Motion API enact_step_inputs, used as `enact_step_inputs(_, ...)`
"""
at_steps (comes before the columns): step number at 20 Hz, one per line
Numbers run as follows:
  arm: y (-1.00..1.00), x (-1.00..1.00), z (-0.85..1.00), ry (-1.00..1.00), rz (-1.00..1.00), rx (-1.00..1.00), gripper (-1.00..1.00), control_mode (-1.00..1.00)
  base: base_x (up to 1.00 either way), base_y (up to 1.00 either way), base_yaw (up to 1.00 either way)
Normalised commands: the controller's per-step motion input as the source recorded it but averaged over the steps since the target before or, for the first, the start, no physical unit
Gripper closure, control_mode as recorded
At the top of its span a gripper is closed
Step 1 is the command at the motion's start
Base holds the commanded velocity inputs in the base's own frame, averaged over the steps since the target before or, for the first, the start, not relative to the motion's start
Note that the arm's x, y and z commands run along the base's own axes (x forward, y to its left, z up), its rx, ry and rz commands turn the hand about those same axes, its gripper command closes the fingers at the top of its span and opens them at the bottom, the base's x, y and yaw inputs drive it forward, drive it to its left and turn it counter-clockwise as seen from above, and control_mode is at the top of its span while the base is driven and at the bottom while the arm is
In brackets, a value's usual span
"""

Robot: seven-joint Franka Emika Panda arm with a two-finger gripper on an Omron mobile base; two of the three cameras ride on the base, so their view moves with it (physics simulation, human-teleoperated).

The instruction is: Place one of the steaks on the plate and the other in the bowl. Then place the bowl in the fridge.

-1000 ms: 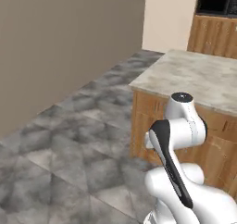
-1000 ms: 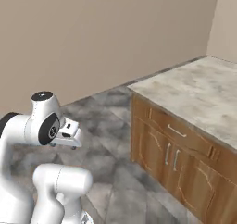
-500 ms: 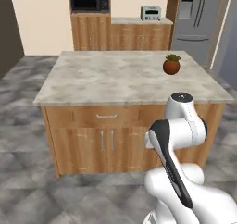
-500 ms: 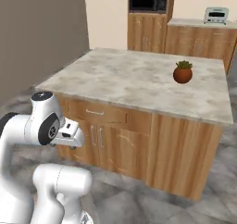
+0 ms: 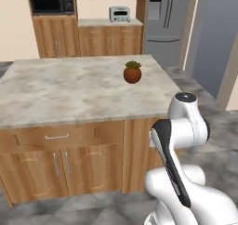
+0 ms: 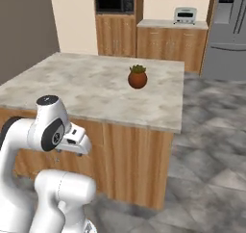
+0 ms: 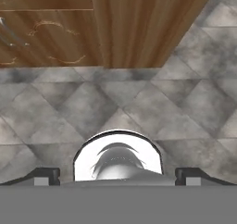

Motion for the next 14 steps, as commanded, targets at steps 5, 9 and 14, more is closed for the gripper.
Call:
enact_step_inputs(5, 0.0, 0.0, 0.0, 0.0, 0.0, 0.0, -1.0, 1.0, 0.43, -1.0, -0.23)
enact_step_inputs(9, 0.0, 0.0, 0.0, 0.0, 0.0, 0.0, -1.0, 1.0, 0.3, -1.0, -0.44)
enact_step_inputs(14, 0.0, 0.0, 0.0, 0.0, 0.0, 0.0, -1.0, 1.0, 0.46, -1.0, -0.25)
